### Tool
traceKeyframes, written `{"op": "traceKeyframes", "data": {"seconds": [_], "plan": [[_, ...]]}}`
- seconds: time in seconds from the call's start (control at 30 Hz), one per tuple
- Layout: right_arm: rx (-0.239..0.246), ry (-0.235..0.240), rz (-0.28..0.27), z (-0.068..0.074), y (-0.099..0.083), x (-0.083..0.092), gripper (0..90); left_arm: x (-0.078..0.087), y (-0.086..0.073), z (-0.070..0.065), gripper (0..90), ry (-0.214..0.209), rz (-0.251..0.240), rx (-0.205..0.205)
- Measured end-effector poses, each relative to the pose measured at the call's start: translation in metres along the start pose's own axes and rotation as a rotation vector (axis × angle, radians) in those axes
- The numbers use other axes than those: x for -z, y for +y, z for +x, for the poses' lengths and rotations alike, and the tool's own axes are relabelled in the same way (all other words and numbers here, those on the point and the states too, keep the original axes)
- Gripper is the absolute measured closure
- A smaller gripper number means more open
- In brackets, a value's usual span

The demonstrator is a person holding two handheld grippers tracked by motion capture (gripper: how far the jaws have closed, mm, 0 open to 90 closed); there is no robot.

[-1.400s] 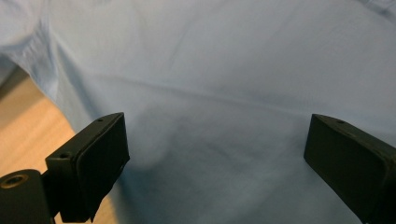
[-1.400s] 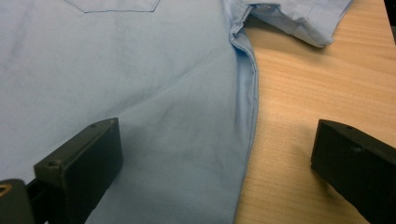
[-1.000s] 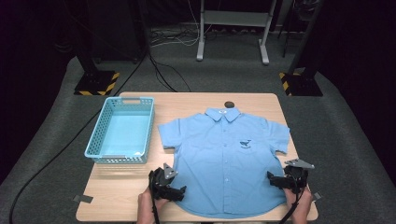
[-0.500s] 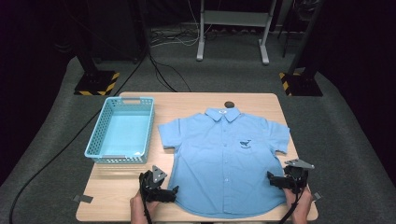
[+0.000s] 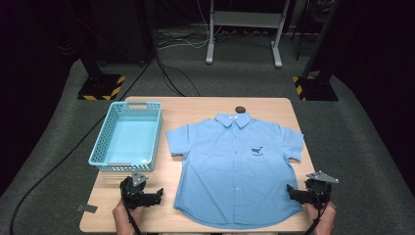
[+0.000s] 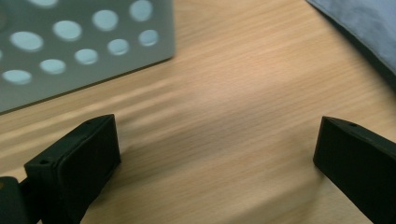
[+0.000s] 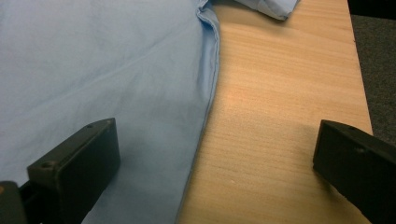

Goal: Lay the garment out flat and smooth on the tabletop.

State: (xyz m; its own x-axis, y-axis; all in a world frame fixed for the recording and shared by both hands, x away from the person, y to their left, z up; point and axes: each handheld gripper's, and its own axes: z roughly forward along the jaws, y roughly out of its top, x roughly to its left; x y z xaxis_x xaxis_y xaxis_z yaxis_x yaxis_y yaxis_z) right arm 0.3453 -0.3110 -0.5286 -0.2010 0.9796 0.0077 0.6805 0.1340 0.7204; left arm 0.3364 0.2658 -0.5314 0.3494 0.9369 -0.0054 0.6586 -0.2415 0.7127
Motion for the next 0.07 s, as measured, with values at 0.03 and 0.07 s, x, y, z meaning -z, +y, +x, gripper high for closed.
{"op": "traceKeyframes", "data": {"seconds": [0.03,0.07], "plan": [[-0.001,0.0,0.0,0.0002,0.0001,-0.0002,0.0,0.0,0.0,0.0,0.1,0.0,0.0,0.0],[-0.002,-0.002,0.0,0.0005,0.0001,-0.0002,0.0,-0.0001,0.0,0.0,0.1,0.001,-0.001,0.001]]}}
